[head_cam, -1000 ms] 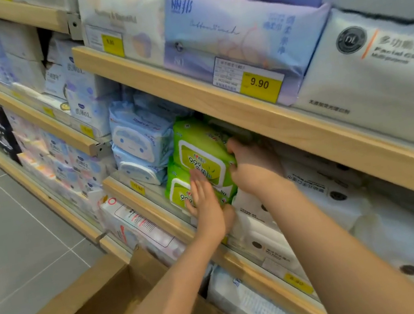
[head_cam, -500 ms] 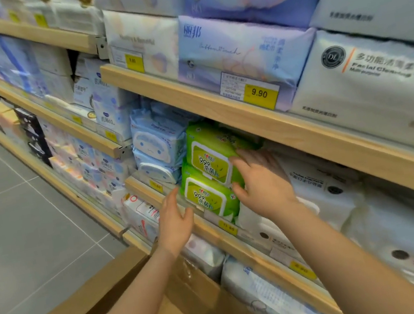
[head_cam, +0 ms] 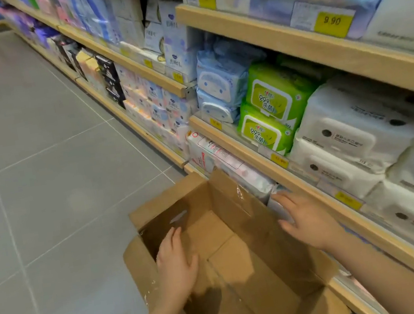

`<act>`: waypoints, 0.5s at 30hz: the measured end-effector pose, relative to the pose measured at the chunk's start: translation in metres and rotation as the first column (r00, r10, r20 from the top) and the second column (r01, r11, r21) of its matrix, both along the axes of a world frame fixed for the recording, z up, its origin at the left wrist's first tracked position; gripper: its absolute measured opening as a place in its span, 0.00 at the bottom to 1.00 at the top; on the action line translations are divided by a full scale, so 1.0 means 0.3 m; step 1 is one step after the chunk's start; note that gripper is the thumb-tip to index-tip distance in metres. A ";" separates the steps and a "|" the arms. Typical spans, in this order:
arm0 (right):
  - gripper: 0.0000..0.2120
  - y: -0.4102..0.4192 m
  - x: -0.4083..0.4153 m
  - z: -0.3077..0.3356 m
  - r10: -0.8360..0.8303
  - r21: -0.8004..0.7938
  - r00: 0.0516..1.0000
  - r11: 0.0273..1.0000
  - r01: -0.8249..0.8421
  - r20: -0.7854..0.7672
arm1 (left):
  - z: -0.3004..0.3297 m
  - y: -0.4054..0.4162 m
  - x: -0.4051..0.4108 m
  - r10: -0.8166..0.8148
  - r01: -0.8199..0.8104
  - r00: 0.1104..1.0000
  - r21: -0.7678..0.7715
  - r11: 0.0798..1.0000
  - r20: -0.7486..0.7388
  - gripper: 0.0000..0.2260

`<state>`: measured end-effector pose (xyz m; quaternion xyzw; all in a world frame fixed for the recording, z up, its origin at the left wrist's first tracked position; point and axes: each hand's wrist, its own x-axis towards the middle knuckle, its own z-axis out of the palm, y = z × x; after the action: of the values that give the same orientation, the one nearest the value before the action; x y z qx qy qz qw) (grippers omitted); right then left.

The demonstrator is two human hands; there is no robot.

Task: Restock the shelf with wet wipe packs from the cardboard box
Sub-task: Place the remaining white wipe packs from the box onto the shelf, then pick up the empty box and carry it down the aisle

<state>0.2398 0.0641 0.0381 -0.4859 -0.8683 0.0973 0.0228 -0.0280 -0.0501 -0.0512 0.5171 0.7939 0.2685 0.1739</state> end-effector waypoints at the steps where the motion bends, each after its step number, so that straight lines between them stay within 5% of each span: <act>1: 0.28 -0.017 0.016 -0.050 -0.003 -0.037 0.999 0.999 0.004 0.032 | -0.033 -0.039 -0.002 0.026 -0.026 1.000 -0.043 0.999 -0.017 0.30; 7: 0.32 -0.033 0.092 -0.263 -0.069 -0.166 0.989 0.982 0.090 0.129 | -0.165 -0.137 0.009 0.133 -0.169 0.981 -0.286 0.943 -0.141 0.36; 11: 0.44 -0.021 0.107 -0.329 -0.074 -0.271 0.979 0.954 0.124 0.189 | -0.217 -0.145 0.022 0.162 -0.212 0.975 -0.414 0.885 -0.153 0.41; 15: 0.53 -0.025 0.077 -0.353 -0.092 -0.154 0.936 0.976 0.152 0.340 | -0.258 -0.143 0.018 0.165 -0.179 0.984 -0.389 0.904 -0.068 0.43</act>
<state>0.2630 0.0565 -0.0679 -0.5485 -0.8157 0.0896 -0.1607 -0.0227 -0.0928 -0.1285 0.4040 0.8769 0.1090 0.2366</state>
